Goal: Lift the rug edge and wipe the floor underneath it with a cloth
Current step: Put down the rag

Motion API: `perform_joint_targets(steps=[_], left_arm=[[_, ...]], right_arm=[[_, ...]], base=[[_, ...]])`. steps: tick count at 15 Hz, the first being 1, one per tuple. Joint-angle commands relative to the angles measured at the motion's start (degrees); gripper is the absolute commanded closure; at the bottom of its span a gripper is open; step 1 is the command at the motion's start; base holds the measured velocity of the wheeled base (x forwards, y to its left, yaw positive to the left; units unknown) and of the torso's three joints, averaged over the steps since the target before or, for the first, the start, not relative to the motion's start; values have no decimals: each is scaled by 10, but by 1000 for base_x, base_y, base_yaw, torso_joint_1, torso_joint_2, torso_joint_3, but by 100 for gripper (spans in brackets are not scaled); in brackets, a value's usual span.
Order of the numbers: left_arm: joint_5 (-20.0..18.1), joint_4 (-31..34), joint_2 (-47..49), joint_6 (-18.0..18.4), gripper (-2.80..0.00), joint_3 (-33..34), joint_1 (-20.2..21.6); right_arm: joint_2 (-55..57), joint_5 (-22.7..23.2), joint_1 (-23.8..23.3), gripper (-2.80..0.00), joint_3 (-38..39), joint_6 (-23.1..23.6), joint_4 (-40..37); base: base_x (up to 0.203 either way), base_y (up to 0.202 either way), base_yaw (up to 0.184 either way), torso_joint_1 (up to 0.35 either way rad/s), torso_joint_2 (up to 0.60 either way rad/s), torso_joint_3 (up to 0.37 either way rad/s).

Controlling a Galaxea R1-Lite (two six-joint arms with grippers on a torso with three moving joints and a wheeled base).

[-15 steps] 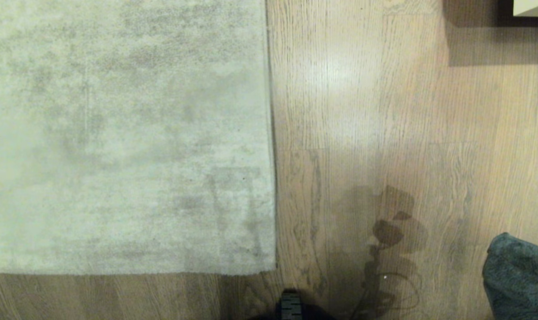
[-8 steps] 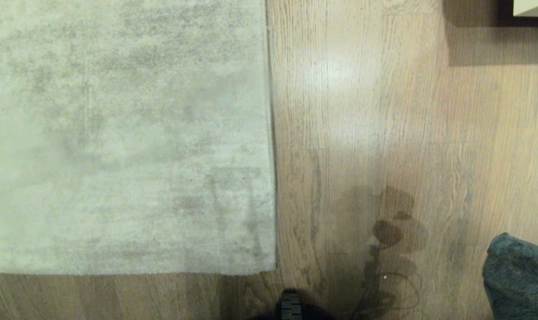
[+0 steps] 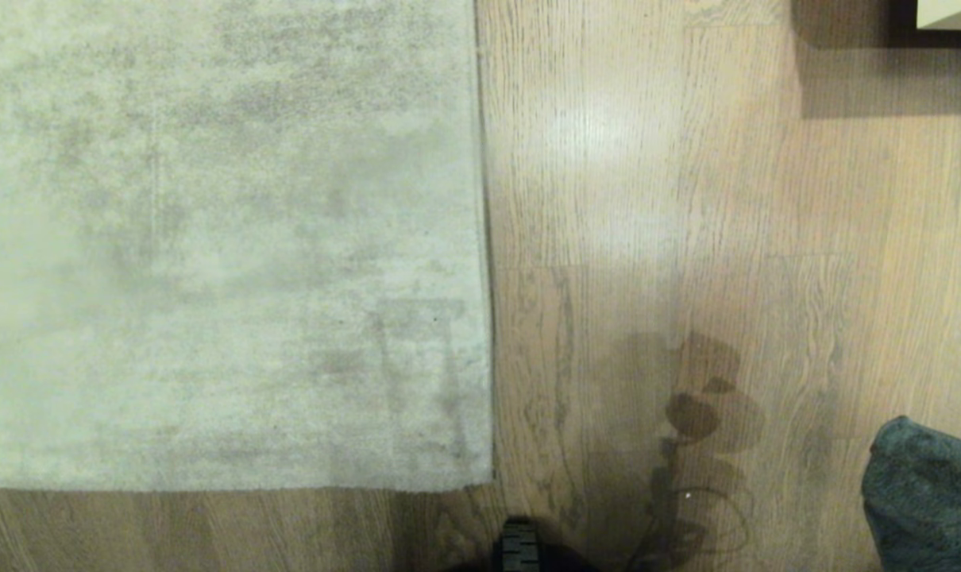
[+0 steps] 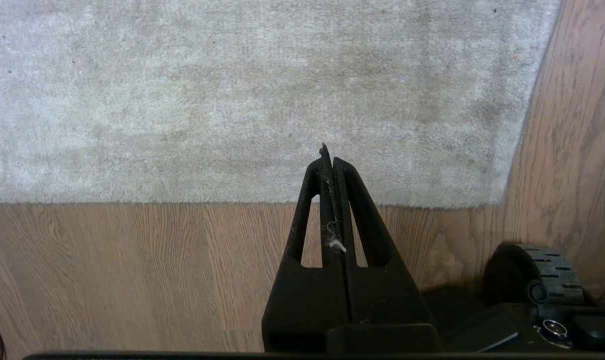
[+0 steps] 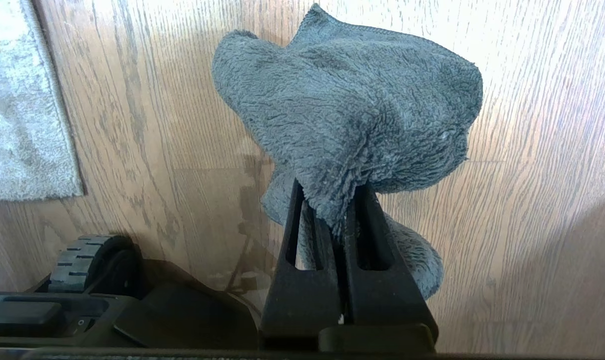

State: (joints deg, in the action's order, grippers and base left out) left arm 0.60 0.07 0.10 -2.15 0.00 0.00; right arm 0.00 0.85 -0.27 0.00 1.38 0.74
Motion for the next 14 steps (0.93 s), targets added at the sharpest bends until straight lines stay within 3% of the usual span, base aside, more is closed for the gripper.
perform_joint_targets(steps=[1, 14], left_arm=[[0, 0, 0, 0, 0, 0, 0], [0, 0, 0, -1, 0, 0, 0]], right_arm=[[1, 0, 0, 0, 0, 0, 0], [1, 0, 0, 0, 0, 0, 0]], base=[[0, 0, 0, 0, 0, 0], [0, 0, 0, 0, 0, 0]])
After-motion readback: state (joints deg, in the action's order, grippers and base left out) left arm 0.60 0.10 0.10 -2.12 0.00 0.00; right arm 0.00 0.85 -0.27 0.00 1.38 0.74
